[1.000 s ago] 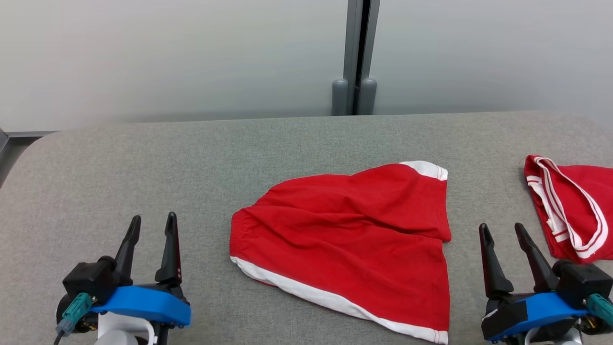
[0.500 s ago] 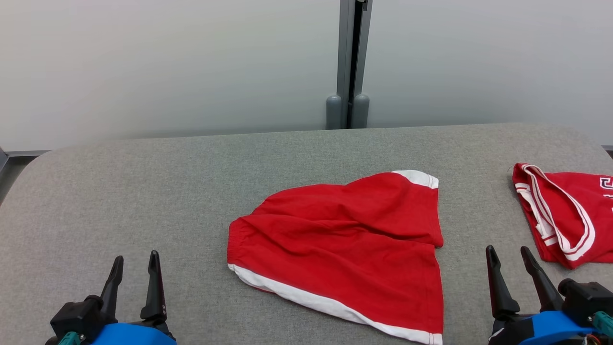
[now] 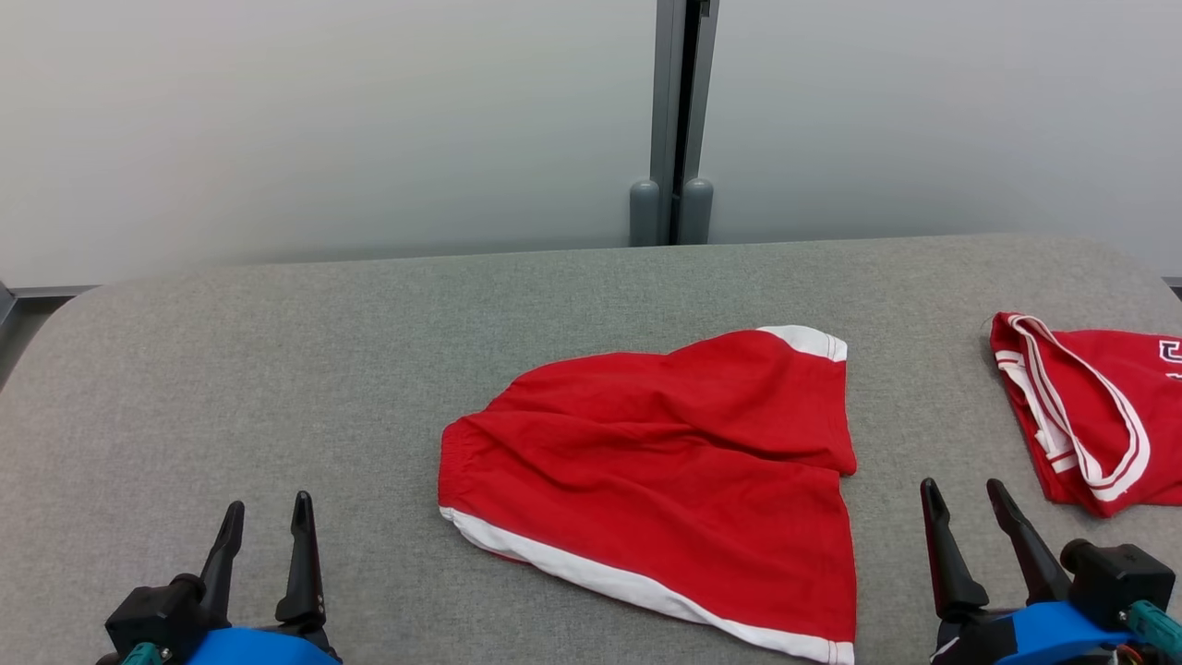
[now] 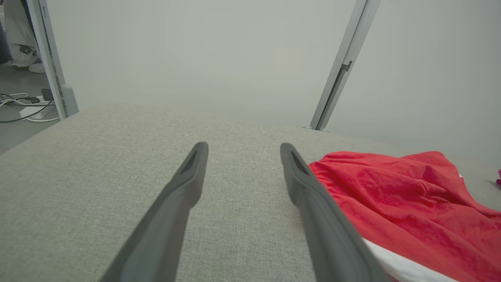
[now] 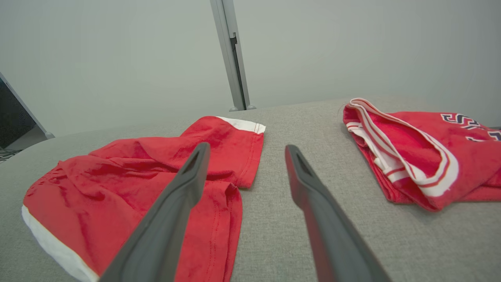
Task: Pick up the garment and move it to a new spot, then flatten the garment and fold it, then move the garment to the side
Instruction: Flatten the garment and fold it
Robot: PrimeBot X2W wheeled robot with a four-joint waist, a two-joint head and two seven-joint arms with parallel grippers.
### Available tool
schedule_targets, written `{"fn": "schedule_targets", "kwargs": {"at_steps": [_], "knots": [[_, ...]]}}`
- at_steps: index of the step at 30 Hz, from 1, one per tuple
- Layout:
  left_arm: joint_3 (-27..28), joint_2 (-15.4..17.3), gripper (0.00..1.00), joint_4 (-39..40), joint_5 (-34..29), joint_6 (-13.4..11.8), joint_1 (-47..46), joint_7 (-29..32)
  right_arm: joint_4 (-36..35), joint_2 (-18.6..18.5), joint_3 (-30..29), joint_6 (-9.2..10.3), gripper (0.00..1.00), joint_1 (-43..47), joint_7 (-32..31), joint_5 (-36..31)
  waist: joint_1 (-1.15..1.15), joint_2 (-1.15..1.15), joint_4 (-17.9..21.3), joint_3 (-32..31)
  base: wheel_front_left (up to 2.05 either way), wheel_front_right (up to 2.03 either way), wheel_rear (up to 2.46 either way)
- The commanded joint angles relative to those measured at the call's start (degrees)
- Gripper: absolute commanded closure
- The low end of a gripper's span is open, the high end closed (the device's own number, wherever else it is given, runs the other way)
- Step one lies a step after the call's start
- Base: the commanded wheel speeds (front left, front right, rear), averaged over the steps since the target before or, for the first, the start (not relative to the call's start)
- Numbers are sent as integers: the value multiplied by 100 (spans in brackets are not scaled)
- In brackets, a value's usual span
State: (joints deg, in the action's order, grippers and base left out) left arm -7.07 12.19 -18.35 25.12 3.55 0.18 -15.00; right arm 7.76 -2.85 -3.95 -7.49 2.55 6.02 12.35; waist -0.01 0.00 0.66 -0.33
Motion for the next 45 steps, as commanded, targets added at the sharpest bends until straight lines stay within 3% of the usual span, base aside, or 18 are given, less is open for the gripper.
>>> {"fn": "schedule_targets", "kwargs": {"at_steps": [1, 9, 19, 33, 34, 35, 36, 45], "knots": [[-11, -9, 0, -17, -38, 17, -62, -24, -39, -8, 11, 0, 0, 50, -11, -5, 1, 0, 7, 9, 0, 0, 0], [-57, -85, 0, -116, 120, 96, -236, 60, -200, -6, 278, 0, 0, 82, -248, 25, 1, 0, 76, 141, 0, 0, 0], [-717, -437, 0, -844, 192, 286, -783, 431, -149, -9, 793, 0, 0, 249, -623, 101, 1, 0, 255, 457, 0, 0, 0], [-651, -638, 0, -2221, 358, -61, -1458, 585, 379, -8, 1135, 0, 0, 89, -1091, 185, 1, 0, 525, 867, 0, 0, 0], [-670, -644, 3, -2286, 353, -53, -1503, 598, 389, -8, 1176, 0, 0, 76, -1095, 212, 1, 0, 522, 899, 0, 0, 0], [-698, -651, 59, -2341, 340, -35, -1531, 603, 401, -8, 1205, 0, 0, 61, -1124, 226, 1, 0, 518, 923, 0, 0, 0], [-731, -667, 100, -2388, 352, -12, -1544, 632, 405, -8, 1225, 0, 0, 50, -1143, 230, 1, 0, 511, 954, 0, 0, 0], [-942, -780, 100, -2608, 404, 124, -1678, 515, 511, -6, 1282, 0, 0, 81, -1502, 178, 1, 0, 411, 1130, 0, 0, 0]]}}
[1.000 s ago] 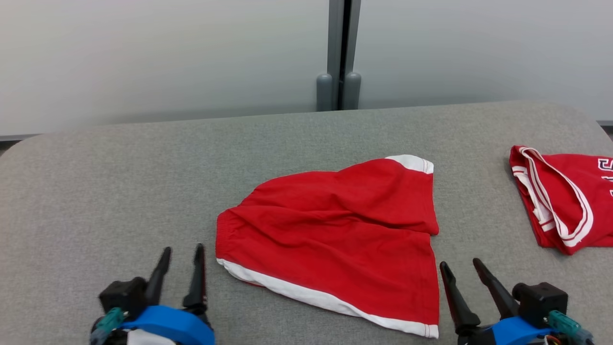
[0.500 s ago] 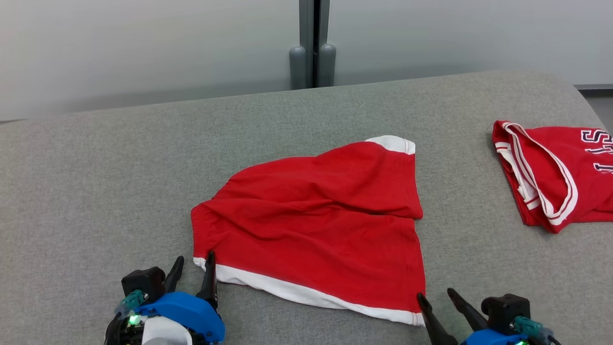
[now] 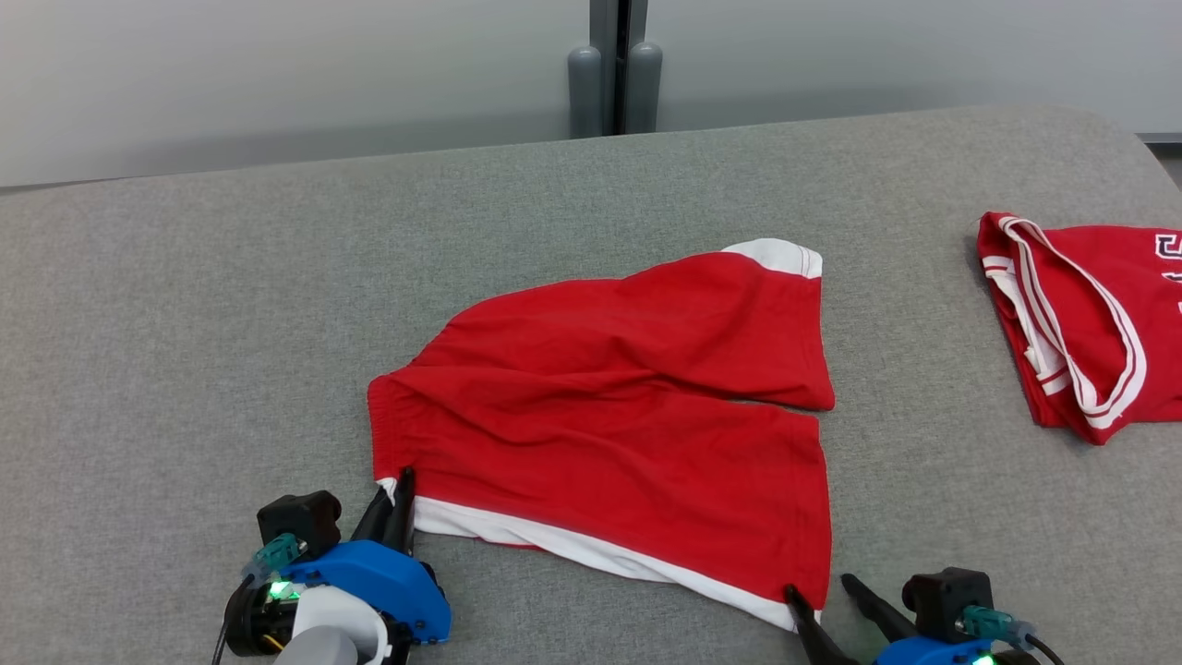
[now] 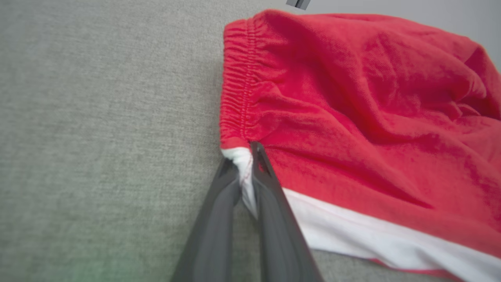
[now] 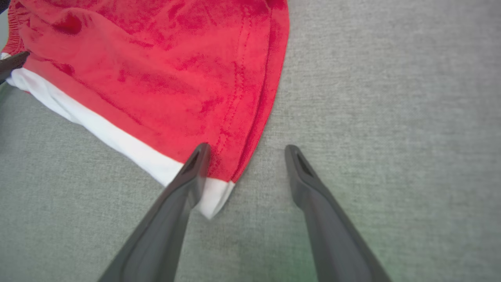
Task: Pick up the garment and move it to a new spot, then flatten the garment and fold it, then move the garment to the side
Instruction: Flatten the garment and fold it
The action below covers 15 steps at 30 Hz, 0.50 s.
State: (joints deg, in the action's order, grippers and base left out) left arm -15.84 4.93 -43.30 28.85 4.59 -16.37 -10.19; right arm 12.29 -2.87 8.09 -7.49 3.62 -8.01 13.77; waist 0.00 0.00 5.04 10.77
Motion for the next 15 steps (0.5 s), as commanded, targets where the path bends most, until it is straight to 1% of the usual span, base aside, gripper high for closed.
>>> {"fn": "schedule_targets", "kwargs": {"at_steps": [1, 4, 5, 6, 7, 8, 10, 15], "knots": [[-86, -63, 100, -128, 33, 28, -37, 20, 83, -4, 128, -1, 0, 2, -194, 37, 0, 0, -42, 30, 0, 0, 0], [-130, -86, 100, -168, 39, 44, -82, -13, 127, 14, 316, -8, 0, 79, -513, 15, 0, 0, -79, 45, 0, 0, 0], [-140, -91, 100, -178, 35, 50, -89, -24, 148, 15, 349, -8, 3, 103, -638, 36, 0, 0, -88, 46, 0, 0, 0], [-150, -97, 100, -185, 42, 55, -99, -39, 155, 16, 371, -8, 14, 113, -730, 34, 0, 0, -96, 46, 0, 0, 0], [-158, -98, 100, -196, 49, 64, -107, -45, 147, 21, 375, -10, 62, 115, -785, 26, 0, 0, -104, 45, 0, 0, 0], [-168, -97, 100, -209, 60, 75, -115, -60, 128, 26, 372, -11, 100, 114, -814, 14, 0, 0, -111, 42, 0, 0, 0], [-188, -98, 100, -226, 80, 96, -124, -88, 61, 29, 369, -15, 100, 106, -828, 30, 0, 0, -121, 23, 0, 0, 0], [-176, -100, 100, -76, 174, 145, -76, -242, -347, 2, 92, -1, 100, 65, -643, 82, 0, 0, -113, -76, 0, 0, 0]]}}
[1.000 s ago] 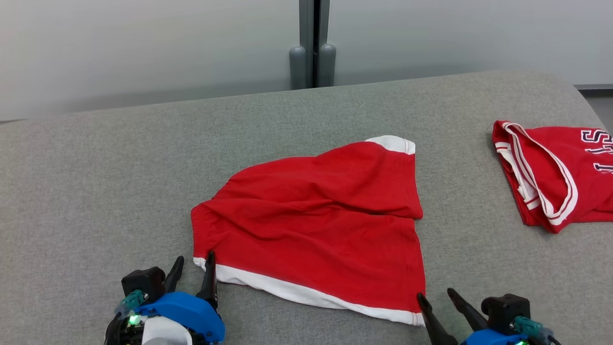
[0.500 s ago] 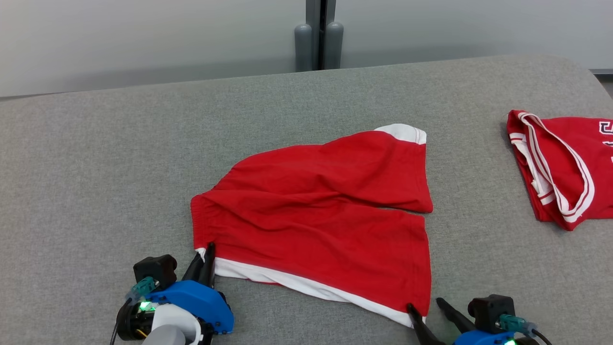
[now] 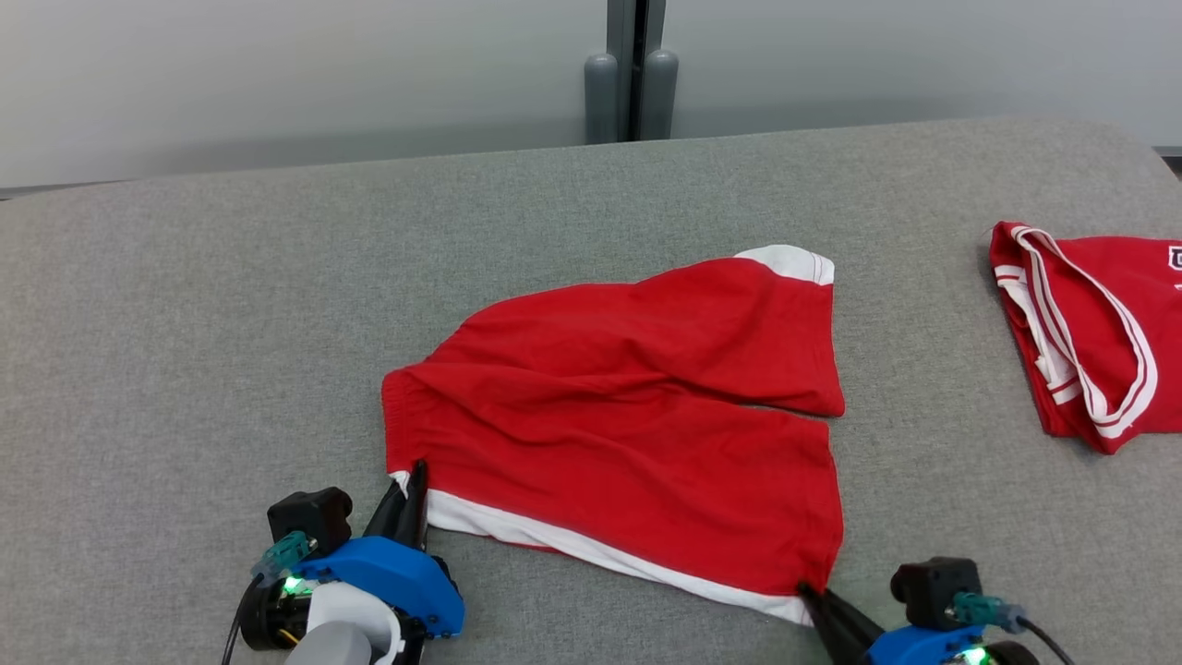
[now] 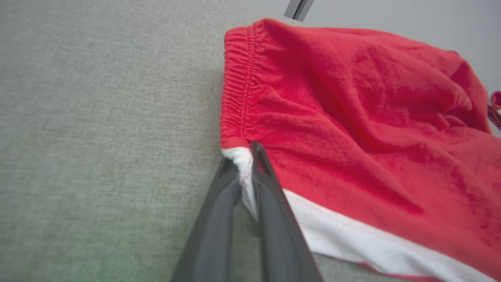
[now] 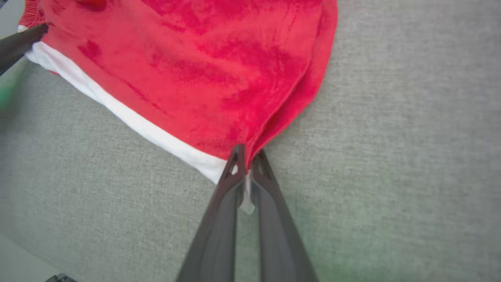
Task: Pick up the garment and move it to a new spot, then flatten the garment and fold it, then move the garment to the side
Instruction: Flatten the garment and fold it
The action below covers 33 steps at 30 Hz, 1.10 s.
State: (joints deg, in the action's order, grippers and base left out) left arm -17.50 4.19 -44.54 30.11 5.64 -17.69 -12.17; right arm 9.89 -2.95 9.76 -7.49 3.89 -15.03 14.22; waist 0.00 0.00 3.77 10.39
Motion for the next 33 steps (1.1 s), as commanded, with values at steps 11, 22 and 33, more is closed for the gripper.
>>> {"fn": "schedule_targets", "kwargs": {"at_steps": [11, 22, 33], "knots": [[269, -87, 100, 1542, 1219, 178, 380, -86, -1570, -1, -788, -1, 100, -65, 38, 371, 0, 0, 87, -338, 0, 0, 0], [472, -54, 100, 4327, 2746, -121, 460, 1221, -2764, 4, -1069, -1, 100, -808, -756, 979, 0, 0, 109, -125, 0, 0, 0], [1043, 476, 100, 4139, 3105, -831, -2039, 2369, -879, -182, -1055, -1, 100, -4338, -1114, 2058, 0, 0, 298, 955, 0, 0, 0]]}}
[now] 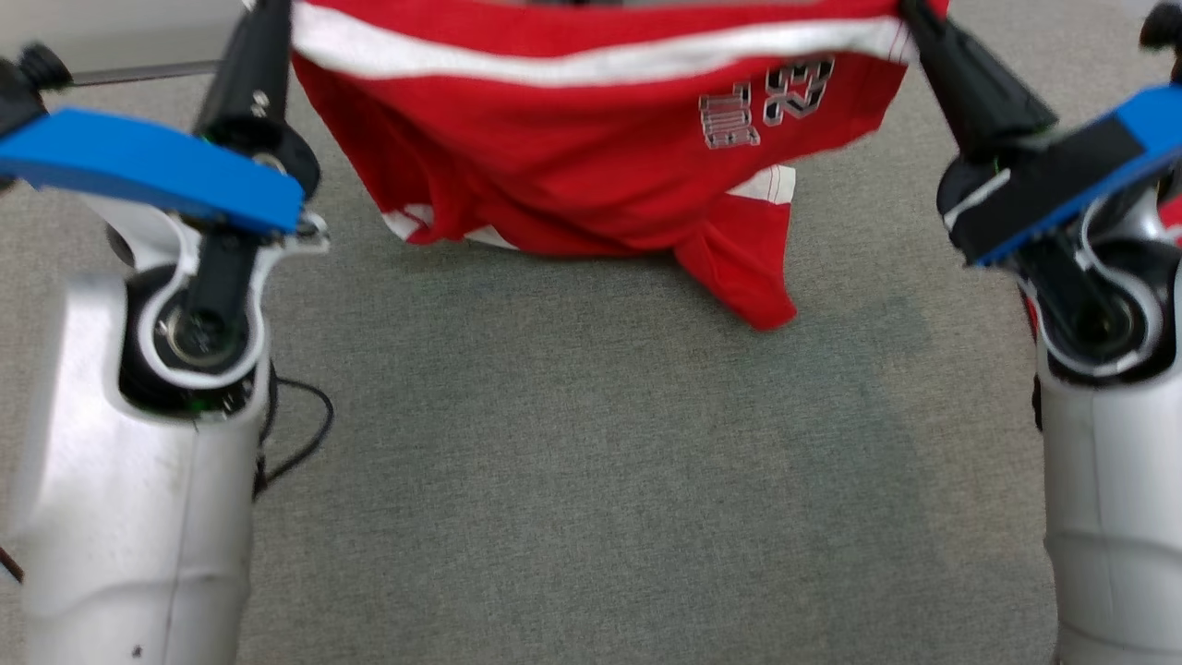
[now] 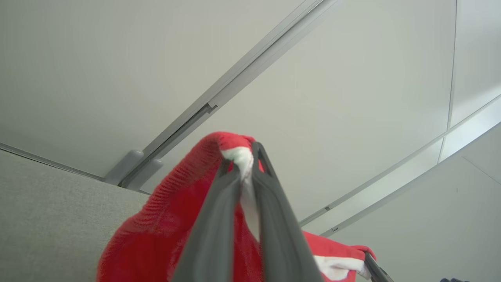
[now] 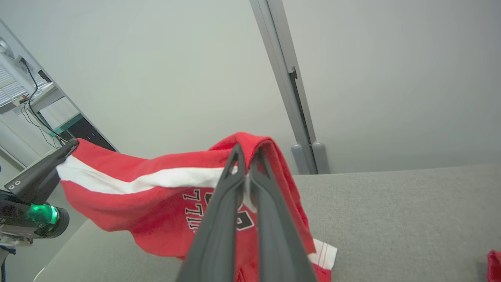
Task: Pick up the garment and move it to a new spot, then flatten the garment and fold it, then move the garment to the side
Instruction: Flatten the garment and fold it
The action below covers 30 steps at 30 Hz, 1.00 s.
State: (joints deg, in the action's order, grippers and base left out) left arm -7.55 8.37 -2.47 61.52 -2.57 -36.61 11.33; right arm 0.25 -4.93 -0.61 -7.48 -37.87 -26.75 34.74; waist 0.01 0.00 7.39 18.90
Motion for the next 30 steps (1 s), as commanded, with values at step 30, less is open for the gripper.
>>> {"fn": "schedule_targets", "kwargs": {"at_steps": [30], "knots": [[-1604, 598, 100, -1832, -475, 1004, 167, -2240, 3236, -880, 1091, 0, 100, -415, 2358, 111, -1, 0, -281, 178, 0, 0, 0]]}}
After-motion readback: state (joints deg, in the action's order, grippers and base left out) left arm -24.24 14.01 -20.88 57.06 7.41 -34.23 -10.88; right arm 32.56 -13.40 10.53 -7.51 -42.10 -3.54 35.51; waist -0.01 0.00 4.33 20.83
